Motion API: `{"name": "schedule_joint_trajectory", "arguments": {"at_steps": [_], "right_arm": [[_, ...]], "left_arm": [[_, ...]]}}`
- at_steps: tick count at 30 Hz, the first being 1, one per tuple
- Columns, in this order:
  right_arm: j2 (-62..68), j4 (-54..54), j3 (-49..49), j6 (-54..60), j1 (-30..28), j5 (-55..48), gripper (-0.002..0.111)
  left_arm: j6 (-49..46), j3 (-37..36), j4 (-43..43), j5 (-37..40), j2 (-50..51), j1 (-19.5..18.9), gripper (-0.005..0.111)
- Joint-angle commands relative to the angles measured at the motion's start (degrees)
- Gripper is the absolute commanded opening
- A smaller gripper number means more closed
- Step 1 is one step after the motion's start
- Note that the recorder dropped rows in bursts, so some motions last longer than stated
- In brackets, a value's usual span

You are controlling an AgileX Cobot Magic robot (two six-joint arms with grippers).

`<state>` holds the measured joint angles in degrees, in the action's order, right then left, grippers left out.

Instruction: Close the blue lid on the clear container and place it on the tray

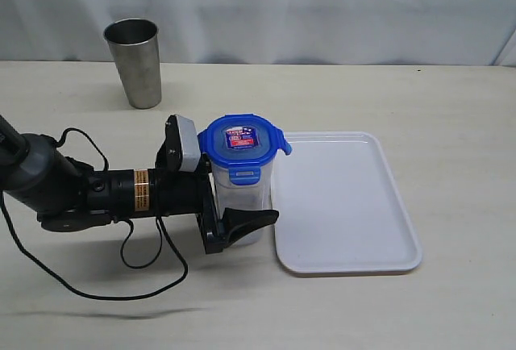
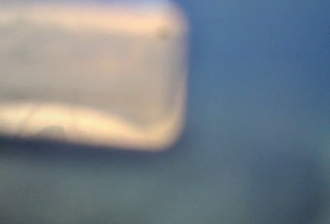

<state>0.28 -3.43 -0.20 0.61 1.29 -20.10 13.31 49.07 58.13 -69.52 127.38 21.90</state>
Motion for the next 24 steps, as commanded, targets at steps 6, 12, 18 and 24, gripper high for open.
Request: {"name": "schedule_joint_trajectory", "arguments": {"at_steps": [6, 12, 18, 24], "right_arm": [[-0.28, 0.0, 0.2, -0.19, -0.45, 0.25, 0.005], [-0.28, 0.0, 0.2, -0.19, -0.45, 0.25, 0.005], [-0.28, 0.0, 0.2, -0.19, -0.45, 0.25, 0.005], [-0.28, 0.0, 0.2, -0.19, -0.45, 0.25, 0.005]], "left_arm": [[0.06, 0.29, 0.8, -0.44, 0.02, 0.14, 0.064], [0.06, 0.29, 1.04, -0.44, 0.02, 0.14, 0.04], [0.61, 0.29, 0.25, -0.44, 0.02, 0.14, 0.0], [3.69, 0.29, -2.06, -0.44, 0.02, 0.14, 0.0]]}}
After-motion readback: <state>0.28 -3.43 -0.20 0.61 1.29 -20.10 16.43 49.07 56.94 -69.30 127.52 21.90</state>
